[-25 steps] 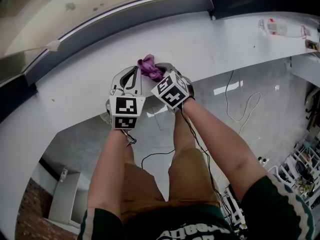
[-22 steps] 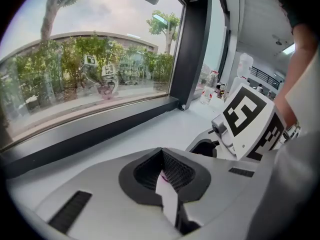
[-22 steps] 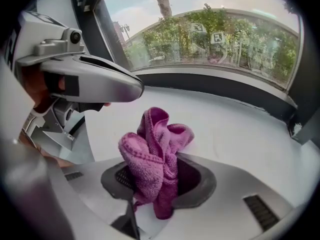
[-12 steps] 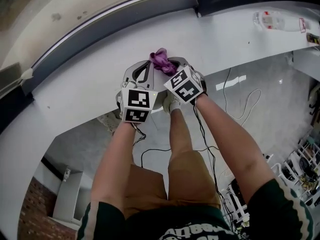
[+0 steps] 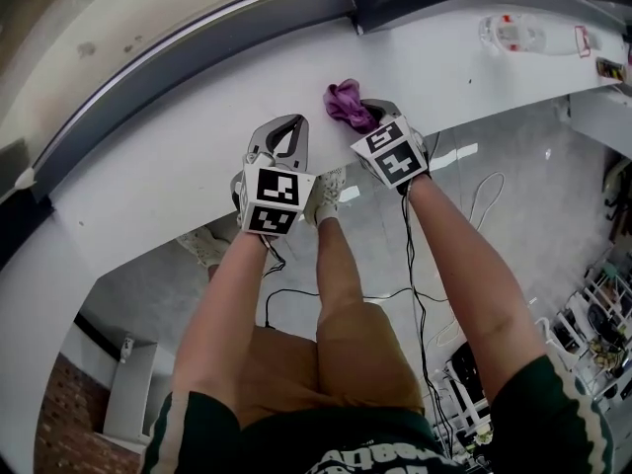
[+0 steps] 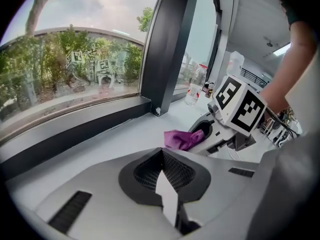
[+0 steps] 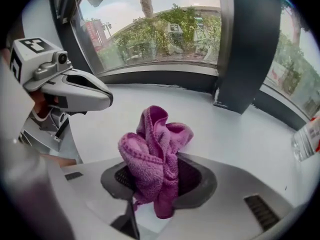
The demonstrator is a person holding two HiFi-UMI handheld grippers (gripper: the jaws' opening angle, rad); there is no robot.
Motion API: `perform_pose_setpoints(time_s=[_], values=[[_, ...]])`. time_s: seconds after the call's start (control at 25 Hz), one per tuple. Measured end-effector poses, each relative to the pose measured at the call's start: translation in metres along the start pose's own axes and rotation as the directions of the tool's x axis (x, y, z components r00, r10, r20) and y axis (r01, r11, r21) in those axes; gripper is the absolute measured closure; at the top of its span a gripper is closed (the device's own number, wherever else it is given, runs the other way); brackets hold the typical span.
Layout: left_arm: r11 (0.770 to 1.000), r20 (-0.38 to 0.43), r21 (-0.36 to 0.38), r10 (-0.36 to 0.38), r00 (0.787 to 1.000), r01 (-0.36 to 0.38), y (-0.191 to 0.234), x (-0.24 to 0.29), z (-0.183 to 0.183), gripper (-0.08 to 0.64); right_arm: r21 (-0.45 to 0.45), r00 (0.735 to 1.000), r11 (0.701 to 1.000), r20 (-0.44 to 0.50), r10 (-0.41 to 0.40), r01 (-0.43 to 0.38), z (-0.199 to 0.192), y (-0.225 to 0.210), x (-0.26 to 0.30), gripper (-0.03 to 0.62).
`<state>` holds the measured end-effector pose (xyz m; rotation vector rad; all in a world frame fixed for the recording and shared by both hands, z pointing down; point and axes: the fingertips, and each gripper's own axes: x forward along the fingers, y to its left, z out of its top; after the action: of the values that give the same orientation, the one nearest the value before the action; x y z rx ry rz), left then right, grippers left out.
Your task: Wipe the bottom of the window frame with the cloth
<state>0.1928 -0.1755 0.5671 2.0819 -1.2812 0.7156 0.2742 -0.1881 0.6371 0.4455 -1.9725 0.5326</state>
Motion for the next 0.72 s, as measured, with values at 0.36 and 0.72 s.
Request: perform_pose_setpoints(time_s=[0.36, 0.72], values=[[1.000, 0.006, 0.012, -0.025, 1.000, 0.025, -0.022, 0.021, 0.018, 0.557, 0.042, 0.998, 0.999, 0.058, -0.015, 0.013, -0.002, -0.021, -0.009, 0.425], [0.995, 0.033, 0.088, -0.040, 0.999, 0.037, -0.026, -0.061, 0.067, 0.557, 0.190, 0.905, 0.980, 0.425, -0.025, -0.062, 0.076, 0.008, -0.141, 0.426]])
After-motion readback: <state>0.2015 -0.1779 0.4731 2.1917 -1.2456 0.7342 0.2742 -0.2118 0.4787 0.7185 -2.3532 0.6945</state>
